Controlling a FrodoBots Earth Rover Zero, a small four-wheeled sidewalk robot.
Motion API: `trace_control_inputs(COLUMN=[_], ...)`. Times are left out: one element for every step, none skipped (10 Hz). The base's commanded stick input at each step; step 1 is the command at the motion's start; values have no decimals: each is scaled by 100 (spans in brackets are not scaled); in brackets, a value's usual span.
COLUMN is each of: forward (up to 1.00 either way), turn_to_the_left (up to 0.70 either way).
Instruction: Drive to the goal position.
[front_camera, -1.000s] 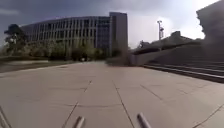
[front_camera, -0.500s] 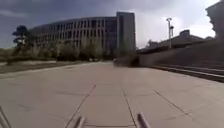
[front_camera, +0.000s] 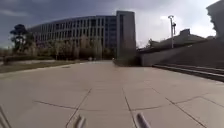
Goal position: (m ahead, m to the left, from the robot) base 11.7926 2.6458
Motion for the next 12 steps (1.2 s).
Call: trace_control_inputs(forward=[100, 100, 100, 100, 100, 100, 100, 100, 100, 100, 100, 100], turn_to_the_left=[0, -9, -20, -4, 0, 0, 0, 0, 0, 0, 0, 0])
